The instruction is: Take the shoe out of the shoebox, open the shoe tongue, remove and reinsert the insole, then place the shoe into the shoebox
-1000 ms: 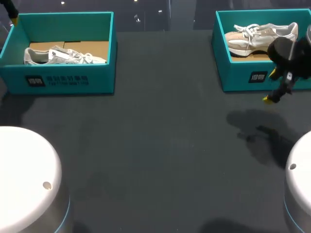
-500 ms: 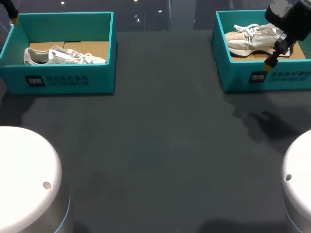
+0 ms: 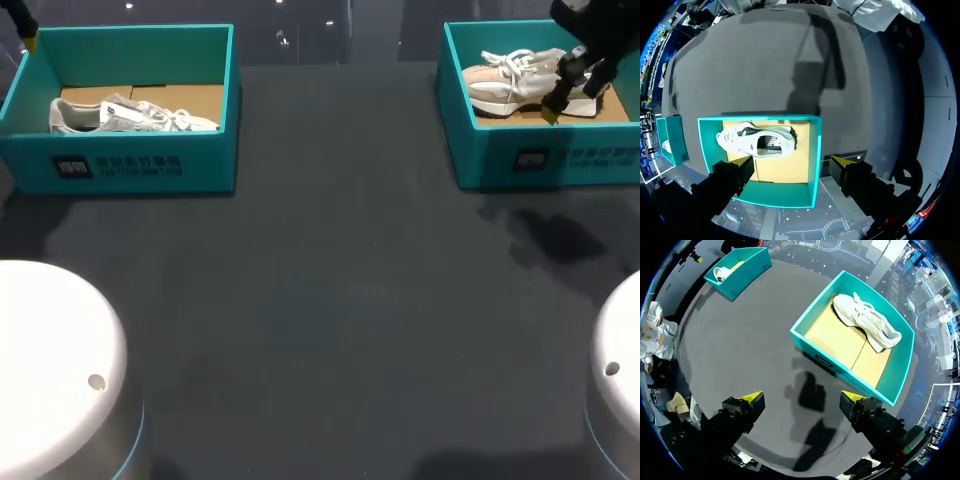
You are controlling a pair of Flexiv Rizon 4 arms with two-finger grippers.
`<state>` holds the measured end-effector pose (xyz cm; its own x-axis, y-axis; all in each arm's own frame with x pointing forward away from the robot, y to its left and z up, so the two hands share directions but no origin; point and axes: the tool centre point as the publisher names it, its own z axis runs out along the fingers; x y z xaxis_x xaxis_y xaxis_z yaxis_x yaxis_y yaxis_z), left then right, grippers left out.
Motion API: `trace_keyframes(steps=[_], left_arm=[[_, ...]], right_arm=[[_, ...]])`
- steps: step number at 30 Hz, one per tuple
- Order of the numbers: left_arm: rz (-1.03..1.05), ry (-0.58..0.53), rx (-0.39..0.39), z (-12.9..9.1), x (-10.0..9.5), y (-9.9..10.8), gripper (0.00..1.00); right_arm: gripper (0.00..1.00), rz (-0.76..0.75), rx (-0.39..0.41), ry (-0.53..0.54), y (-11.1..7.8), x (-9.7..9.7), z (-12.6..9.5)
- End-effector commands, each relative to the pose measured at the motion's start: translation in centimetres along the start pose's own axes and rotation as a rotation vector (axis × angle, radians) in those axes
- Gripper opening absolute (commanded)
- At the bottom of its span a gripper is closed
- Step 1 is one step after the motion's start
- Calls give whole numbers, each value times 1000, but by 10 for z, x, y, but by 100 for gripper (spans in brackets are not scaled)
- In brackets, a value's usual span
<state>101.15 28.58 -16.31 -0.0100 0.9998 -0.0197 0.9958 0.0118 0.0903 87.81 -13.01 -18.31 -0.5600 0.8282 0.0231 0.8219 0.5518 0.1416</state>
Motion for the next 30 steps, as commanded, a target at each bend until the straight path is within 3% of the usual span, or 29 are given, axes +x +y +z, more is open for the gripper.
trace_keyframes(steps=[1, 8, 15, 17, 30], left_arm=[[1, 1, -1, -1, 0, -1, 100], [1, 1, -1, -1, 0, -1, 100], [1, 1, -1, -1, 0, -1, 100], [1, 1, -1, -1, 0, -1, 100], [1, 1, -1, -1, 0, -1, 100]], right_arm=[[100, 124, 87, 20, 36, -31, 7], [100, 226, 124, 0, 62, -79, 7], [100, 314, 79, -15, 81, -127, 6], [100, 370, 98, -11, 86, -138, 8], [100, 386, 83, -4, 87, -141, 9]])
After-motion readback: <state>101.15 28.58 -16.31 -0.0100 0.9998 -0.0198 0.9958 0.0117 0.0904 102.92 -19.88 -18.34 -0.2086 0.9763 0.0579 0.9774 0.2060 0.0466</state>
